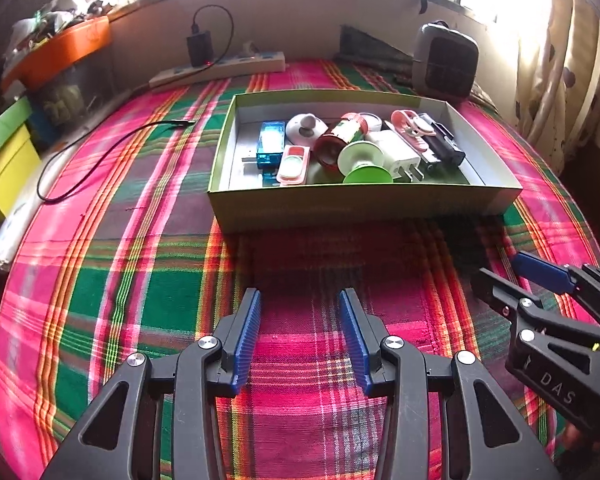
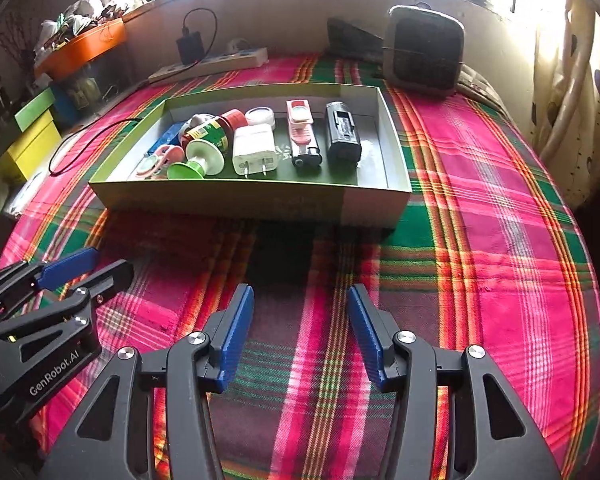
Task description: Organize rigid objects
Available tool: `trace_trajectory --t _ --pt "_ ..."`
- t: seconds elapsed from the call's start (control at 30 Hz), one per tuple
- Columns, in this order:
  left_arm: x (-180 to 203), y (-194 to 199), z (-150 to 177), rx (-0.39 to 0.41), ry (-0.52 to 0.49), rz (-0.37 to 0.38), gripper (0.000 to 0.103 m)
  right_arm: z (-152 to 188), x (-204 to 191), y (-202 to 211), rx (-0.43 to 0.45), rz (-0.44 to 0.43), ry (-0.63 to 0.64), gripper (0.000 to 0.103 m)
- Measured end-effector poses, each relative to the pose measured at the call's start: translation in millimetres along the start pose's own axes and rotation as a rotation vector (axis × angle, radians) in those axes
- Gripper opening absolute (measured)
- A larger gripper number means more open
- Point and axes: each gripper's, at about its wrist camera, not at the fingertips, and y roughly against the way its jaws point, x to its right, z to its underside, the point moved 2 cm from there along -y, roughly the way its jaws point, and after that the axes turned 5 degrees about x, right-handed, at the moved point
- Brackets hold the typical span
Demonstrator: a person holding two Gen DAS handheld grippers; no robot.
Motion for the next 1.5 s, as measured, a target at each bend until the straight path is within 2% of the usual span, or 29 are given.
trace_trajectory --t 0.2,0.37,0.53,1.5 --pt "4.2 0.8 2.7 0.025 0.000 -0.034 0.043 4.0 -0.9 2.1 0.014 0.032 0.018 0.052" --pt "5.7 1.7 4.3 0.034 0.000 -0.042 0.044 6.3 2.7 2.0 0.021 0.056 -0.004 0.062" --pt "3.7 1.8 4.6 0.034 0.009 -0.028 0.048 5.6 2.7 2.1 0.021 0.057 -0.006 0.063" --pt "6.9 1.1 3.6 0.032 0.000 -0.026 0.048 4.8 1.4 0.0 0.020 0.055 -0.006 0.067"
